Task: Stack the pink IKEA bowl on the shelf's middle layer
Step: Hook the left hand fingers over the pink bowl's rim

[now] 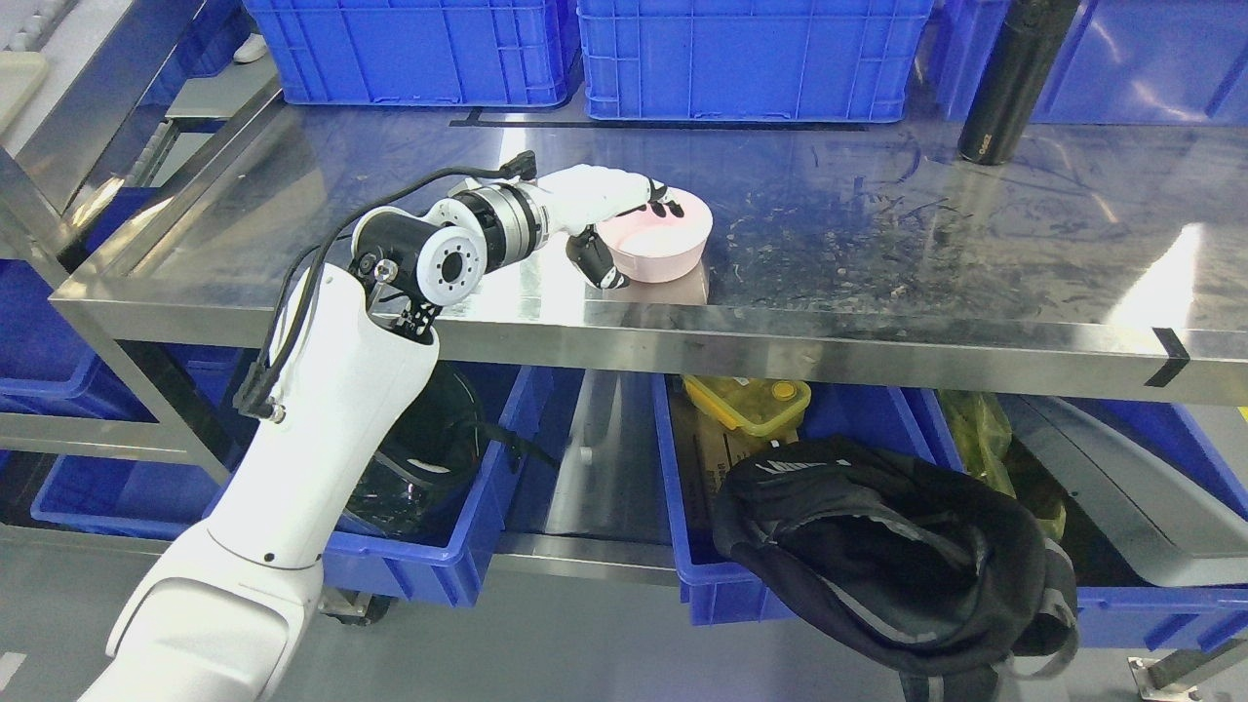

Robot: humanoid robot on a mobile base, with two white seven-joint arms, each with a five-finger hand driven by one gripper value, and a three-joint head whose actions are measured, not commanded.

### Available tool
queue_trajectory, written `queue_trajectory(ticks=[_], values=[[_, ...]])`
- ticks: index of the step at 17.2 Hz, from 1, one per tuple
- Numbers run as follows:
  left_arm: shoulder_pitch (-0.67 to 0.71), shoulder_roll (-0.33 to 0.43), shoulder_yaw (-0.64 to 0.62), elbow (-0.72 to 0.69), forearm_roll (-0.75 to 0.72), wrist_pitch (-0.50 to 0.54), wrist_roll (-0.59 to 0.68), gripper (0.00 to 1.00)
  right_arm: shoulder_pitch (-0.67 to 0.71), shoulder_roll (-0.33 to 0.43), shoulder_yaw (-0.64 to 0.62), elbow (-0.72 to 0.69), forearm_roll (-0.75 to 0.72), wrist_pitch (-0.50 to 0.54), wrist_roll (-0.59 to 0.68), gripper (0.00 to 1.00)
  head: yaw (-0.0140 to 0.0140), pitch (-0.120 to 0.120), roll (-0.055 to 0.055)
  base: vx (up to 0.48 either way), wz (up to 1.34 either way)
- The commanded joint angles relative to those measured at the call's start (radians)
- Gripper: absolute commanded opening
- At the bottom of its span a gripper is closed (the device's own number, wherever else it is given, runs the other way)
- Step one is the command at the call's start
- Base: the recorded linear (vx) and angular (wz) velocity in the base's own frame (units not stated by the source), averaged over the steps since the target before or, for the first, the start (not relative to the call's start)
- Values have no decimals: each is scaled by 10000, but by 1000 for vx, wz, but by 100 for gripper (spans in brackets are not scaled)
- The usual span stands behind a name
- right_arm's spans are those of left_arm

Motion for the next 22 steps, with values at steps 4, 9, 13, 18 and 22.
queue_trajectory(ticks=[4,9,13,18,22], values=[[-52,-108,60,759,-184,-62,-27,64,230,-175,0,-175,1,6,0,100,0,0,0,0,0],[-205,-200,-16,1234,-214,-353,-27,58,230,-175,0,-175,1,6,0,100,0,0,0,0,0],[-221,-338,-124,1526,-230,-537,-58,54,230,-175,0,-175,1,6,0,100,0,0,0,0,0],[-267,-629,-139,2001,-306,-614,-58,49,230,-175,0,-175,1,6,0,100,0,0,0,0,0],[-359,-768,-124,2155,-429,-1166,-104,27,230,-175,0,-175,1,6,0,100,0,0,0,0,0]])
